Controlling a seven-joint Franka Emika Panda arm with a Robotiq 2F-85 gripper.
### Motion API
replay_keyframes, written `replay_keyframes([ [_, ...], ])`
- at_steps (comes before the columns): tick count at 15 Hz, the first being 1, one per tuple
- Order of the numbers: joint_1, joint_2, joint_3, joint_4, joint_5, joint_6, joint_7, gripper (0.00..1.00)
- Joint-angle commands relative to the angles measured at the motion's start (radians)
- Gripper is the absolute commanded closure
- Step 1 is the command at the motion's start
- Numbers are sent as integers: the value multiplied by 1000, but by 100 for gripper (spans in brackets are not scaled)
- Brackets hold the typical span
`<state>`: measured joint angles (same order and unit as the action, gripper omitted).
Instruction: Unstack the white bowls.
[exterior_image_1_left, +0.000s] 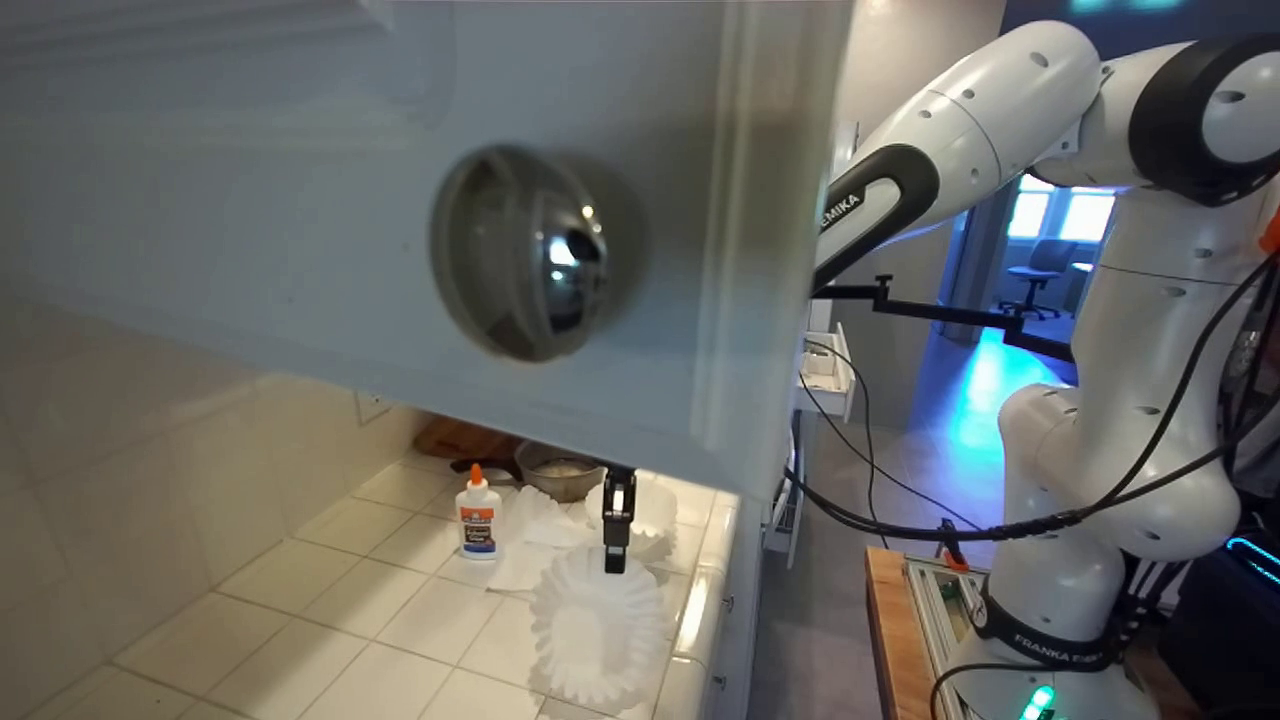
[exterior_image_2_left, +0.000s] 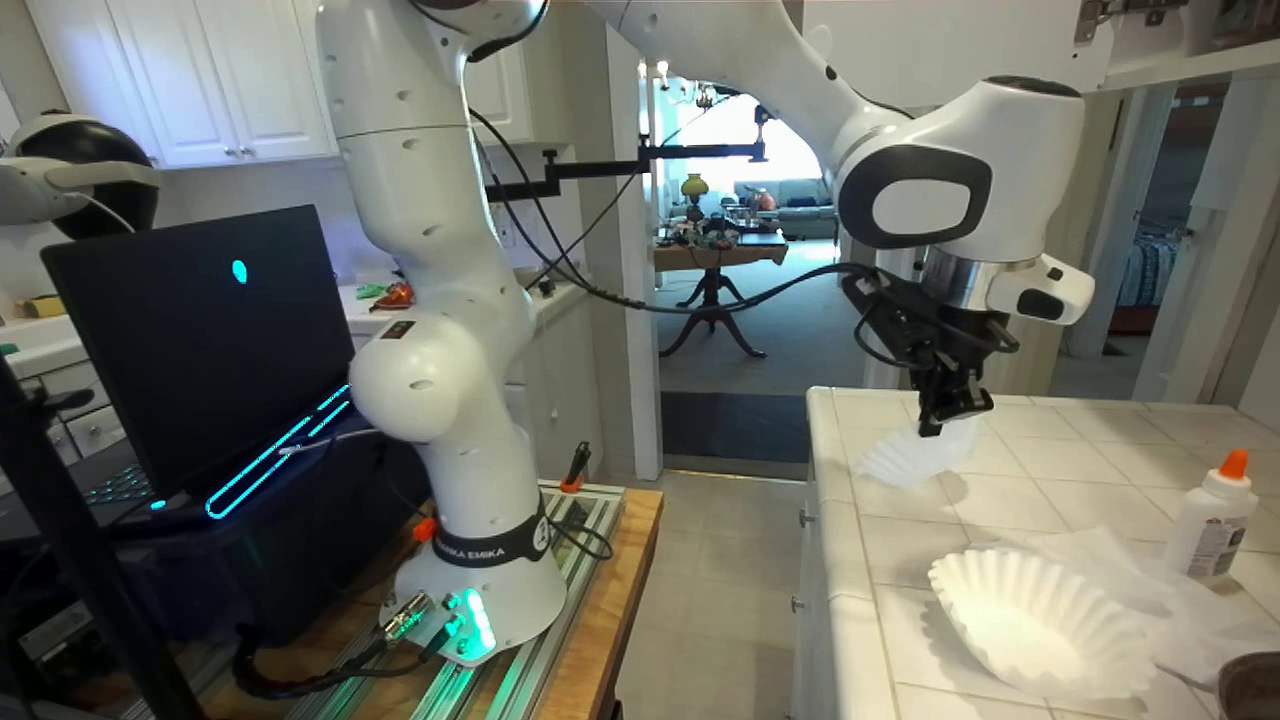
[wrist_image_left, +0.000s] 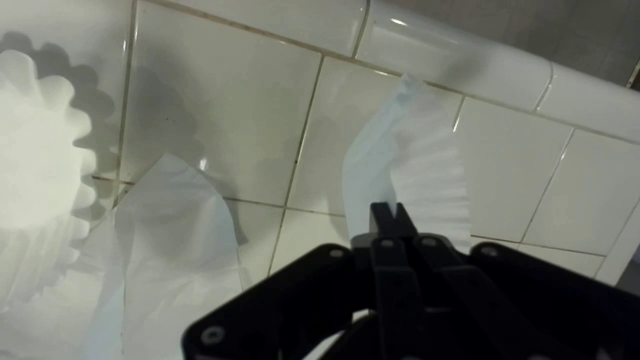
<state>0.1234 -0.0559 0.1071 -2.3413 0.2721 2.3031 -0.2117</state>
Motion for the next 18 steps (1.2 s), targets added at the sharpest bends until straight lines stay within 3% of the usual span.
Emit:
replay_keyframes([
  [1,-6,43,-2,36,-49,7,35,100],
  [5,-11,63,-5,48,-72,13,55,100],
  [7,-13,71,-5,54,-83,8,61,73],
  [17,-11,26,1,44,-202,39,158,5],
  [18,-10,13,3,41,-219,37,167,1],
])
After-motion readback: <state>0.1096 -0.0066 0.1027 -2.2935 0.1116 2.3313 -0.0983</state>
